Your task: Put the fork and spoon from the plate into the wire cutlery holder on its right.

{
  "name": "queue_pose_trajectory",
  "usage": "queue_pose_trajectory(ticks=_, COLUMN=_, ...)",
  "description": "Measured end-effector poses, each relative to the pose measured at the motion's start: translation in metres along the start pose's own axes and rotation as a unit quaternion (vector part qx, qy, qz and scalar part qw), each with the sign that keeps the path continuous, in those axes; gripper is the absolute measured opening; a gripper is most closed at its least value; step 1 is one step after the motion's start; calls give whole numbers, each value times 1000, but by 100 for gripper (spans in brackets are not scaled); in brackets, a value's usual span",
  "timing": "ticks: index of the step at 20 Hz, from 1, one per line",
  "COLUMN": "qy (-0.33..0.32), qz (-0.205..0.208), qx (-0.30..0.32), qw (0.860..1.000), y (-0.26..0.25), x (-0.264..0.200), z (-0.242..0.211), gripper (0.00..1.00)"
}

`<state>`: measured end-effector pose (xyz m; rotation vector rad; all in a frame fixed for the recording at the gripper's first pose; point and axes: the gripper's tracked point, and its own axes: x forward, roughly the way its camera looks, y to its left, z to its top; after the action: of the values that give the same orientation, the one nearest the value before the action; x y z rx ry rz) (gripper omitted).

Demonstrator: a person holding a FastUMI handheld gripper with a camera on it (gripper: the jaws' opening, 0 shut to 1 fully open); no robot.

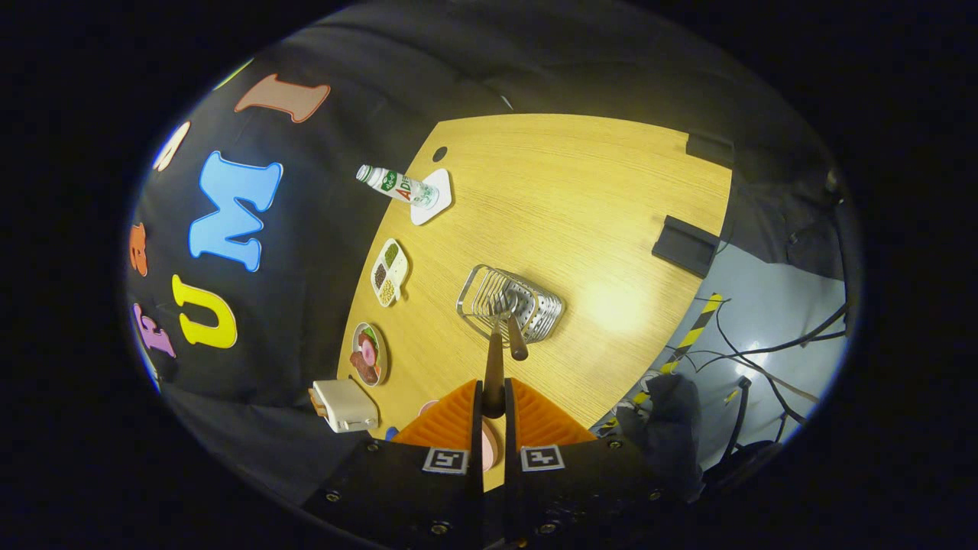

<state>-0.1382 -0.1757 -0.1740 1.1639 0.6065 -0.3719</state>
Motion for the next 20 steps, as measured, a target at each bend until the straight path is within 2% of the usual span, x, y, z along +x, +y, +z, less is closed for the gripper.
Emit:
queue_pose_trajectory(ticks=7, qy=-9, qz=-1, qx=2, qw=1000, y=1, x=-3, z=1, gripper=13)
queue_pose_trajectory(ticks=10, qy=-10, qz=12, qx=11, qw=1000, y=8, x=-8, z=1, gripper=17)
queue_pose_trajectory(ticks=16, qy=-19, qz=8, qx=-5, qw=1000, y=10, x=-10, z=4, gripper=17)
queue_pose_trajectory(ticks=20, qy=-34, qz=-10, qx=-36, qw=999, y=8, x=-9, z=7, gripper=17)
